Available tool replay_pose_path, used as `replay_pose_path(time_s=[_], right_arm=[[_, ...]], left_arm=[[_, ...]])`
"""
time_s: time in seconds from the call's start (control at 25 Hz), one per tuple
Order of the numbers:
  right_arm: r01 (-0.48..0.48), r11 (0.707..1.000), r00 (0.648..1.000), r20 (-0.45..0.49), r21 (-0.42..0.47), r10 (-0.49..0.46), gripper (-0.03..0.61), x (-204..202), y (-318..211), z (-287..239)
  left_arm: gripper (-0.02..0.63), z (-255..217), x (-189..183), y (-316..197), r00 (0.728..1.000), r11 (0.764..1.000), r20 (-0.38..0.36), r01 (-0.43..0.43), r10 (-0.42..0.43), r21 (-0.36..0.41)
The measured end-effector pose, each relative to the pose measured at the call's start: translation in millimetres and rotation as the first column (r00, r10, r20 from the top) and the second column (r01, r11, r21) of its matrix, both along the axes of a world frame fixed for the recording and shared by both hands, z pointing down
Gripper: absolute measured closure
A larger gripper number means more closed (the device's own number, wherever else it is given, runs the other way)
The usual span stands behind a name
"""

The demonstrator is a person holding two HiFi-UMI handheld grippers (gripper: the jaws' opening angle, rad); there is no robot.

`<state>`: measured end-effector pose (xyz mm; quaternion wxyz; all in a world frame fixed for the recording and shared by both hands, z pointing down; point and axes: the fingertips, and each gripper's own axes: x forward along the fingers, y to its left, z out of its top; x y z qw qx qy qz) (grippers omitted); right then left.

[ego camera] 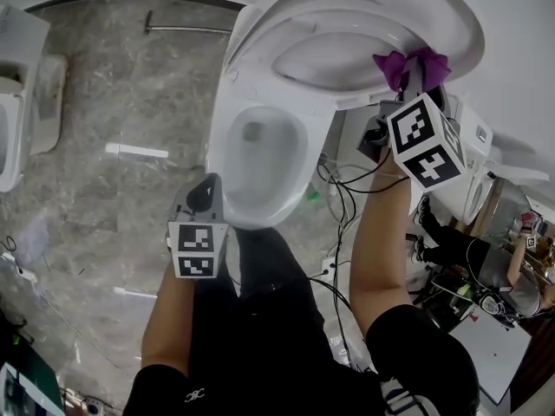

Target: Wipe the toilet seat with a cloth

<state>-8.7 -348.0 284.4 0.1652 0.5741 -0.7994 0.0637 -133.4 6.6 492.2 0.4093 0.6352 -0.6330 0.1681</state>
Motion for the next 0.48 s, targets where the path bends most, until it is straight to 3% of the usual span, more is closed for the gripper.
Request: replay_pose_path(time_s=[0.24, 0.48], right_arm=[[0.069, 0.997, 0.997, 0.016, 0.020, -0.069, 0.485, -27, 9, -10], [0.227, 0.968, 0.961, -0.188, 0.109, -0.204, 0.485, -85, 31, -15]], left_arm=[[0.609, -11, 1, 6, 1.000, 1.000, 0.017, 0.012, -0.012, 0.009], [0.609, -15, 5, 16, 0.999, 0.999, 0.018, 0.046, -0.046, 0.005]])
